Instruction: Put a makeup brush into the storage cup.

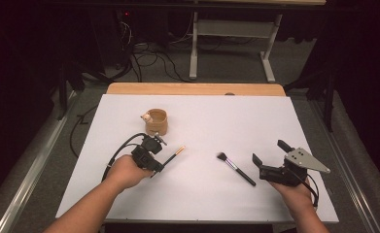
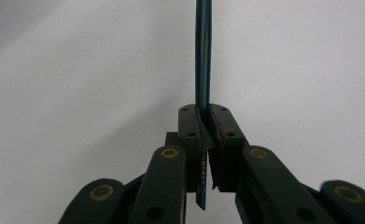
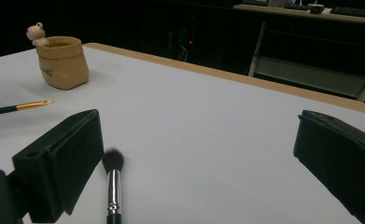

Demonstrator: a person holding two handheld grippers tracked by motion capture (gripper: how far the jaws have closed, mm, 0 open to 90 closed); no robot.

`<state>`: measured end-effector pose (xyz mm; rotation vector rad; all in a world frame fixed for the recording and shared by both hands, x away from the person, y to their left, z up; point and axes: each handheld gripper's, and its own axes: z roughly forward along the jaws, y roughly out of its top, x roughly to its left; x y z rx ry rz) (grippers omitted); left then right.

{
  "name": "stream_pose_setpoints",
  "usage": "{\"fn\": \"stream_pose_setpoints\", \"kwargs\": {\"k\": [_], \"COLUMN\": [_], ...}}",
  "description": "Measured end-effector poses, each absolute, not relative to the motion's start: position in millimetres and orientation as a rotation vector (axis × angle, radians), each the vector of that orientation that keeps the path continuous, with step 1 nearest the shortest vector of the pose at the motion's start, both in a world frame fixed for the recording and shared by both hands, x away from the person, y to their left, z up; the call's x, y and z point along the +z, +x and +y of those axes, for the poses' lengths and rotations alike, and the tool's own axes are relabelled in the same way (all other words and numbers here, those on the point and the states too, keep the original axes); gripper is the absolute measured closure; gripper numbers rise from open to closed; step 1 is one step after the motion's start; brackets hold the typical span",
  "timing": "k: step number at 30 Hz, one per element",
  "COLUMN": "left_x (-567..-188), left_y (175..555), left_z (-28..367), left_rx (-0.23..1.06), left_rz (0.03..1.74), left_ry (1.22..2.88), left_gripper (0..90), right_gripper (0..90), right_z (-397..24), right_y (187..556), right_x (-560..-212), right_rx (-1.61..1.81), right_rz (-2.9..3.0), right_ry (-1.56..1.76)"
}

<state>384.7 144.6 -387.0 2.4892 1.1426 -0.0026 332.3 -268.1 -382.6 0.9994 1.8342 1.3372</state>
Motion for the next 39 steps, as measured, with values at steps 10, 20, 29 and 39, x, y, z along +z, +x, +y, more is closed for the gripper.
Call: {"fn": "stream_pose_setpoints", "kwargs": {"k": [10,20,29,39], "left_x": [-389.3,-391.7,-387.9,-397.6], "left_y": [382.2,377.3,372.4,367.2], "left_z": [155.6,155.1,159.2,162.7], "left_rx": [-0.001,0.080,0.155,0.151], "left_rz": [1.145,1.123,1.105,1.086], "left_ry": [2.404,2.362,2.238,2.123], "left_gripper": [84.4,84.5,84.5,84.5], "right_gripper": [3.2,3.2,3.2,3.2], "right_z": [-267.8,-267.5,-267.3,-266.7], "right_y": [332.1,332.5,332.5,332.9], "right_x": [-382.7,-383.1,-383.3,-384.0], "right_rx": [1.335,1.336,1.336,1.336], "right_rz": [1.834,1.838,1.838,1.844], "right_ry": [1.003,1.000,1.001,0.999]}}
